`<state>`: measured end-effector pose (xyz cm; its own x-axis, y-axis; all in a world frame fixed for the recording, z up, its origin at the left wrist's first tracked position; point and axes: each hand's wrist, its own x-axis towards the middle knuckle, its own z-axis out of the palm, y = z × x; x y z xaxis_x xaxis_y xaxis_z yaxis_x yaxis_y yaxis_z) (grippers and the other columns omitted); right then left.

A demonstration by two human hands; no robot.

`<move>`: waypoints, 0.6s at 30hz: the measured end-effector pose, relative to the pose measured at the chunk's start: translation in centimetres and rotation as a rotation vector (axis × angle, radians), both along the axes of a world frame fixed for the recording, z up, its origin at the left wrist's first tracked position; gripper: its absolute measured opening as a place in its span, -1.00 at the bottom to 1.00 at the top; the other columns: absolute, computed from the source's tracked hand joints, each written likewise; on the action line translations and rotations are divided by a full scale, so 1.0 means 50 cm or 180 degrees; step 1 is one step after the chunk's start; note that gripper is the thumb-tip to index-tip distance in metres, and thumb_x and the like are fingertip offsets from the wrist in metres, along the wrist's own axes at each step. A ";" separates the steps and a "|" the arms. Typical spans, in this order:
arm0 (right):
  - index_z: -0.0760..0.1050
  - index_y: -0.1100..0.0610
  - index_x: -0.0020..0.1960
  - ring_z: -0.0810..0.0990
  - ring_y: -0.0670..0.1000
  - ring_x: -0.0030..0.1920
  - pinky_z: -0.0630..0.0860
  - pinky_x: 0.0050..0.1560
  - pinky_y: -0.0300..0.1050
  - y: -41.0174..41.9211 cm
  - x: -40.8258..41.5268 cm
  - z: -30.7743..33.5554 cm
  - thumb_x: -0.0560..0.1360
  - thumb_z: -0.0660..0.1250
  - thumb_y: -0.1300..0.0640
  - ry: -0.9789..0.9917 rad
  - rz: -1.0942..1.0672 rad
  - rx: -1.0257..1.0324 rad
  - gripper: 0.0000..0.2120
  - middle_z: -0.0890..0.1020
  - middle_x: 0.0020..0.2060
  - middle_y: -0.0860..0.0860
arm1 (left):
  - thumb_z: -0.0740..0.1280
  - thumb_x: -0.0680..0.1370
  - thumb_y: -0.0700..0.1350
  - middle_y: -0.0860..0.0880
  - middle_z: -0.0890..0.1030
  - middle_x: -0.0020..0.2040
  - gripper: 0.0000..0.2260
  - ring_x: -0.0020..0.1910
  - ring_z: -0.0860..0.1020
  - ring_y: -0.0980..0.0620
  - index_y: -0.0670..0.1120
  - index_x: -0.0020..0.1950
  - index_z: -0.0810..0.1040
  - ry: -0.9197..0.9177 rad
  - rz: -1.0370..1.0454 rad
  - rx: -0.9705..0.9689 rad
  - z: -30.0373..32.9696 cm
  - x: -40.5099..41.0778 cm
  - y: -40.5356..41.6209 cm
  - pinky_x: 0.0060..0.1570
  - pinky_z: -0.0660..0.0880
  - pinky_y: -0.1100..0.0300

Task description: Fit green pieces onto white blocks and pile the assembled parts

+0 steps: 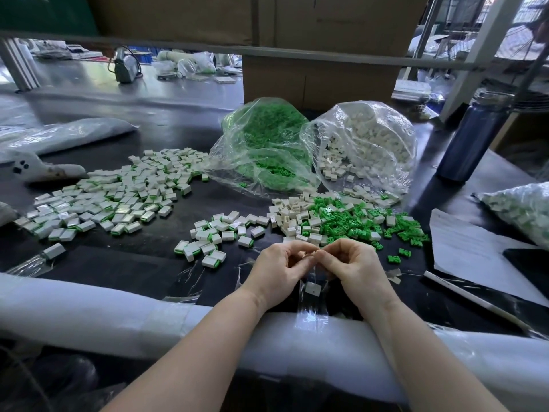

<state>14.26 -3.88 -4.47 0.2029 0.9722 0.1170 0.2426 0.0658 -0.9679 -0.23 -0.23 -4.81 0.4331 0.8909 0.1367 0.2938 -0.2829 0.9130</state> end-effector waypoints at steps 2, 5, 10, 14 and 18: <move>0.58 0.14 -0.26 0.60 -0.05 -0.38 0.55 -0.35 -0.24 -0.001 0.000 0.001 0.41 0.44 0.26 -0.0036 0.0029 0.0067 -0.90 0.64 -0.39 0.06 | 0.37 0.51 -0.11 -0.12 0.66 -0.13 -0.86 -0.11 0.62 -0.05 -0.01 0.05 0.62 -0.0003 -0.0007 0.0000 0.000 0.000 -0.002 0.02 0.55 0.08; 0.58 0.15 -0.27 0.57 -0.09 -0.42 0.50 -0.41 -0.27 -0.003 -0.001 0.003 0.40 0.44 0.29 -0.0027 0.0108 0.0154 -0.89 0.63 -0.42 0.04 | 0.37 0.50 -0.15 -0.12 0.66 -0.18 -0.90 -0.17 0.62 -0.08 0.03 -0.04 0.63 0.0034 0.0048 0.0031 0.001 0.000 -0.004 -0.05 0.56 0.06; 0.61 0.11 -0.28 0.57 -0.12 -0.40 0.50 -0.37 -0.30 -0.006 0.001 0.003 0.43 0.41 0.29 0.0165 0.0280 0.0213 -0.86 0.64 -0.43 -0.01 | 0.33 0.47 -0.23 -0.10 0.63 -0.24 -0.84 -0.20 0.59 -0.12 0.04 -0.18 0.58 -0.0034 0.0155 -0.0083 0.005 -0.001 -0.002 -0.04 0.55 0.01; 0.59 0.11 -0.15 0.62 -0.07 -0.28 0.57 -0.24 -0.17 -0.001 0.008 -0.002 0.47 0.37 0.25 0.0407 0.0242 0.0162 -0.93 0.66 -0.32 -0.02 | 0.29 0.49 -0.30 -0.22 0.59 -0.18 -0.79 -0.20 0.52 -0.14 0.01 -0.17 0.59 -0.0381 -0.0005 -0.0360 0.012 -0.005 -0.003 0.01 0.50 -0.09; 0.59 0.09 -0.08 0.60 -0.11 -0.27 0.54 -0.25 -0.24 0.000 -0.002 -0.001 0.46 0.33 0.11 0.0479 0.0544 0.0020 -0.91 0.65 -0.32 -0.04 | 0.33 0.50 -0.27 -0.08 0.53 0.01 -0.82 -0.15 0.52 0.05 0.03 -0.14 0.57 -0.0307 -0.0081 -0.0154 0.018 -0.003 -0.006 -0.08 0.49 0.32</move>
